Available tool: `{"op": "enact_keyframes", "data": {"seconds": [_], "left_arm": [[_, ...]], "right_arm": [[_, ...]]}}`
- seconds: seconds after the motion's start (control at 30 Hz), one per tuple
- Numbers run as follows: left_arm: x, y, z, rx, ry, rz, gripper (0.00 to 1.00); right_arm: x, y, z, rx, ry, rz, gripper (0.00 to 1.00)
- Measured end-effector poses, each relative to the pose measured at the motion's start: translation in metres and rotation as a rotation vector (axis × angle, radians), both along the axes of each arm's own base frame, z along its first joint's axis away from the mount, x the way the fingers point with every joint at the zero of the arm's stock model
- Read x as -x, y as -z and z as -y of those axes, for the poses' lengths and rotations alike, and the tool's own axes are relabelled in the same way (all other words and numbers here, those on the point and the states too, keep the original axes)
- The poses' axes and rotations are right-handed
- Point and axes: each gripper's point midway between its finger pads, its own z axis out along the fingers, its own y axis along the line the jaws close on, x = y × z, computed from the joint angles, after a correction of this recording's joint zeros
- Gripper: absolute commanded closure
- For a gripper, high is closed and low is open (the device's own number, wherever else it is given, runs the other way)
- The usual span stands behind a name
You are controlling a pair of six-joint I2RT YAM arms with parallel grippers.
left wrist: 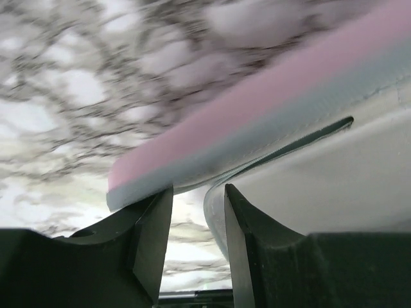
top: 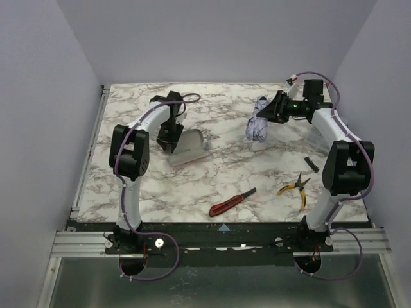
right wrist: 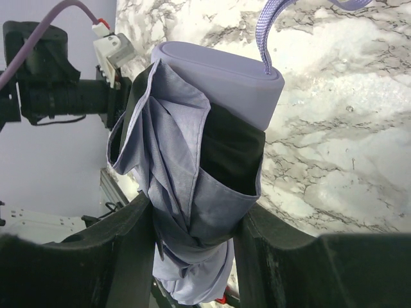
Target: Open the umbrella
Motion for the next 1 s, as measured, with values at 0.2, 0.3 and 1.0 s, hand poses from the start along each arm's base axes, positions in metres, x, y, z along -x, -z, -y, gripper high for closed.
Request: {"op": "enact_keyframes", "data": {"seconds": [0.2, 0.3, 1.0], "left_arm": [[0.005, 0.011, -0.082, -0.070, -0.117, -0.067, 0.60], [0.014, 0.018, -0.126, -0.118, -0.171, -0.100, 0.58], [-0.017, -0.105, -0.143, -0.051, -0.055, 0.360, 0.02]], "right_arm": [[0.001, 0.002, 0.001, 0.007, -0.003, 0.001, 1.00], [0.001, 0.002, 0.001, 0.010, -0.006, 0.003, 1.00], [0.005, -0.018, -0.005, -0.023, -0.076, 0.103, 1.00]]}}
